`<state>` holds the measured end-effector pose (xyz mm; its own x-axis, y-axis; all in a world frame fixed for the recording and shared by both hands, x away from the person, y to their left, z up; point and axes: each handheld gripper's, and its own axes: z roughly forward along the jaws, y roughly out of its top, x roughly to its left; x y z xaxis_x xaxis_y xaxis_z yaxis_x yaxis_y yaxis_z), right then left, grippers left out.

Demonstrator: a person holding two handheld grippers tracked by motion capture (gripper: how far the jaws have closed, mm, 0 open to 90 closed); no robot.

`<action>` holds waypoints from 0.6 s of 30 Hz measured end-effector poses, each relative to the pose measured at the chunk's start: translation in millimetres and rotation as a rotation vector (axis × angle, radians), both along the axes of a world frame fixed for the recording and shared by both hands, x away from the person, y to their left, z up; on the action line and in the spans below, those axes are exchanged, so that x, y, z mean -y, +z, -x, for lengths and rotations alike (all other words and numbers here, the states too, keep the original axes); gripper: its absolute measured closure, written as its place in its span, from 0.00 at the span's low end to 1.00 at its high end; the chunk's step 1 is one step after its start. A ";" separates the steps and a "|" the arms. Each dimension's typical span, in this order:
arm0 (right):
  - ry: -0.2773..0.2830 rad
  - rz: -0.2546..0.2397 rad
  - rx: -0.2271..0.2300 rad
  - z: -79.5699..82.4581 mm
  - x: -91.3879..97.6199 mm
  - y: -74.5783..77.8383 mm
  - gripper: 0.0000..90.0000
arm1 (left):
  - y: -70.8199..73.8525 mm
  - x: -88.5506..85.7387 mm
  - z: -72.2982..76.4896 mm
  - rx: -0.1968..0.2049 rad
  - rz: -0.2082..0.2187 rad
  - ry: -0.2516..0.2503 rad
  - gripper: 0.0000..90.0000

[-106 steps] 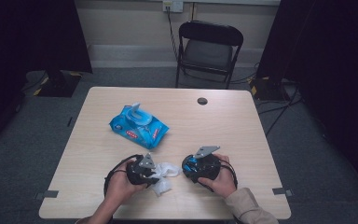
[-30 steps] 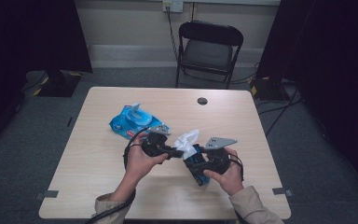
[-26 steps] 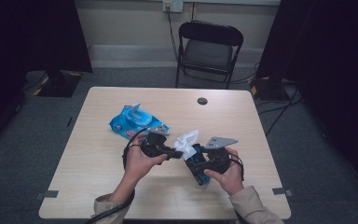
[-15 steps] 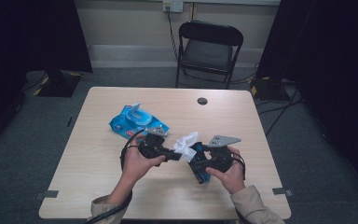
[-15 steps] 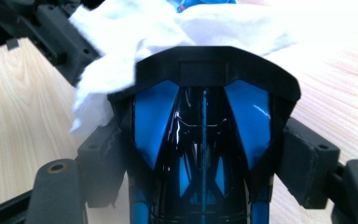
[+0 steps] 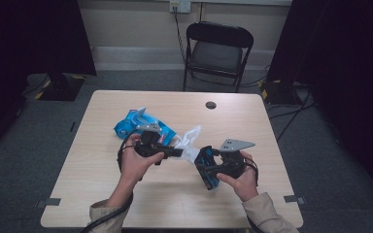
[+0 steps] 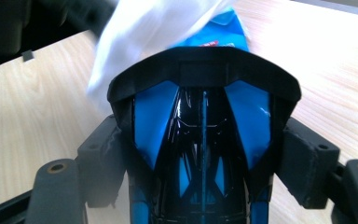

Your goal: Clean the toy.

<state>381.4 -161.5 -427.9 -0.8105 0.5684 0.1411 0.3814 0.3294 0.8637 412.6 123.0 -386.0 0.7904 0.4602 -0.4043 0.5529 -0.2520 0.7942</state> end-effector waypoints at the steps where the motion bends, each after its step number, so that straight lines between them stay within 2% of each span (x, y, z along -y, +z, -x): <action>1: 0.002 0.000 0.001 0.3 -0.8 0.2 0.28 | 3.6 0.2 -2.6 -0.002 0.014 0.005 0.95; 4: 0.017 0.002 -0.003 1.6 -4.0 -0.7 0.28 | 10.2 6.6 -9.5 -0.003 0.007 0.012 0.95; 8: 0.049 -0.002 0.002 4.9 -9.7 1.4 0.28 | 7.5 21.5 -16.2 -0.018 -0.026 0.019 0.95; 12: 0.058 -0.007 0.007 7.1 -13.2 3.2 0.28 | -3.2 42.4 -15.8 -0.048 -0.062 -0.052 0.95; 13: 0.059 -0.003 0.004 6.4 -12.8 2.4 0.28 | -5.4 45.2 -14.6 -0.037 -0.071 -0.048 0.95; 18: 0.047 0.019 -0.007 5.0 -10.1 -2.8 0.28 | -11.0 45.8 -15.4 -0.050 -0.070 -0.057 0.95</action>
<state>376.4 -151.4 -430.7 -0.8354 0.5324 0.1367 0.3714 0.3634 0.8544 428.0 77.2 -397.0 0.7959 0.4430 -0.4127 0.5747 -0.3381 0.7453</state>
